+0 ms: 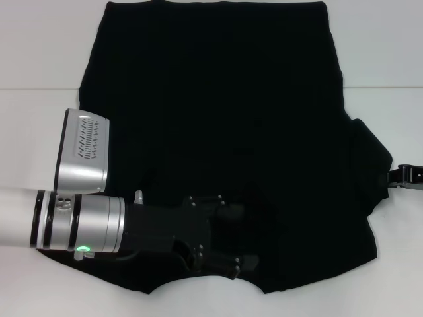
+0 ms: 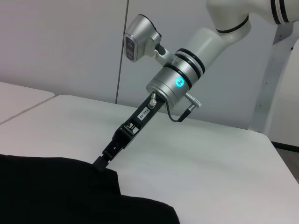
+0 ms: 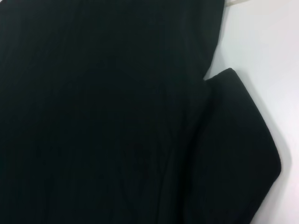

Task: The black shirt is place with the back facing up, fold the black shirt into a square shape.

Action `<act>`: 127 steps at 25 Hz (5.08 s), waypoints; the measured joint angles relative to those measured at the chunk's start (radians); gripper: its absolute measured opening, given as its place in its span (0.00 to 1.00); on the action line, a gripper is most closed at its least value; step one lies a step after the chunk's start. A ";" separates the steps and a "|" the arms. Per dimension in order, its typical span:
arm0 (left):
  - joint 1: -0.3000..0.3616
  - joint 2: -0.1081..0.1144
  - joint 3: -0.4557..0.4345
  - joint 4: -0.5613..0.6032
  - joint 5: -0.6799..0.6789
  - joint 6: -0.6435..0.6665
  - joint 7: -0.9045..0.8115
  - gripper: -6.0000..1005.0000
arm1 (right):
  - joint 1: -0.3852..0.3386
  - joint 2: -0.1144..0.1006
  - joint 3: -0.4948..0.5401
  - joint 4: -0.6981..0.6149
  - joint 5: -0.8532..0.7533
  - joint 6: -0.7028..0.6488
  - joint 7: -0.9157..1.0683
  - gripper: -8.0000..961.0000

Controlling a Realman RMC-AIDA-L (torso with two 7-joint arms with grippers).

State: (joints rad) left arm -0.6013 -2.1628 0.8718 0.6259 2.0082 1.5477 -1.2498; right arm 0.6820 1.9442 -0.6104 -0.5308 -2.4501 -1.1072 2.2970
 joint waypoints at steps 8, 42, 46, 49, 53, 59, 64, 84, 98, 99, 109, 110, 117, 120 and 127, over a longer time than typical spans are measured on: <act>0.001 0.000 -0.001 0.000 -0.004 -0.003 -0.001 0.94 | -0.008 0.002 0.016 -0.001 0.010 0.010 -0.003 0.01; 0.002 -0.001 -0.002 0.000 -0.009 0.003 -0.028 0.94 | -0.055 -0.006 0.193 -0.002 0.097 0.074 -0.161 0.03; 0.002 0.000 -0.002 0.000 -0.009 0.004 -0.029 0.94 | -0.055 -0.004 0.187 -0.001 0.098 0.084 -0.162 0.04; 0.002 0.000 -0.002 0.000 -0.009 0.004 -0.029 0.94 | -0.059 -0.004 0.187 0.000 0.098 0.082 -0.162 0.04; 0.003 0.000 -0.002 0.000 -0.009 0.004 -0.030 0.94 | -0.070 -0.004 0.190 0.000 0.098 0.078 -0.155 0.04; 0.001 0.000 -0.002 0.000 -0.009 0.004 -0.032 0.94 | -0.087 -0.005 0.213 0.000 0.098 0.078 -0.152 0.04; 0.000 0.000 -0.002 0.002 -0.009 0.004 -0.042 0.94 | -0.095 -0.003 0.223 0.000 0.097 0.080 -0.155 0.05; 0.000 0.003 -0.003 0.003 -0.009 -0.002 -0.043 0.94 | 0.015 0.034 0.192 0.001 0.189 0.027 -0.217 0.06; 0.001 0.003 -0.005 0.003 -0.009 -0.006 -0.043 0.94 | 0.091 0.078 0.050 0.001 0.187 -0.049 -0.229 0.07; 0.001 0.003 -0.005 0.003 -0.009 -0.006 -0.043 0.94 | 0.093 0.081 0.046 0.001 0.186 -0.048 -0.227 0.07; 0.003 0.005 -0.005 0.003 -0.008 -0.006 -0.043 0.94 | 0.097 0.093 0.038 0.003 0.187 -0.047 -0.225 0.08; 0.003 0.005 -0.005 0.003 -0.008 -0.006 -0.043 0.94 | 0.097 0.094 0.038 0.004 0.188 -0.049 -0.225 0.08; 0.005 0.005 -0.005 0.003 -0.007 -0.007 -0.043 0.94 | 0.103 0.099 0.038 0.004 0.189 -0.078 -0.229 0.08; 0.007 0.005 -0.005 0.003 -0.008 -0.008 -0.043 0.94 | 0.105 0.099 0.042 -0.004 0.189 -0.108 -0.231 0.22; 0.009 0.011 -0.049 0.007 0.003 -0.009 -0.076 0.94 | 0.084 0.082 0.044 -0.006 0.258 -0.177 -0.253 0.57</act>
State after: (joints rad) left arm -0.5921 -2.1521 0.8225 0.6325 2.0108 1.5388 -1.3261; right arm 0.7659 2.0267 -0.5669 -0.5369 -2.1922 -1.2842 2.0436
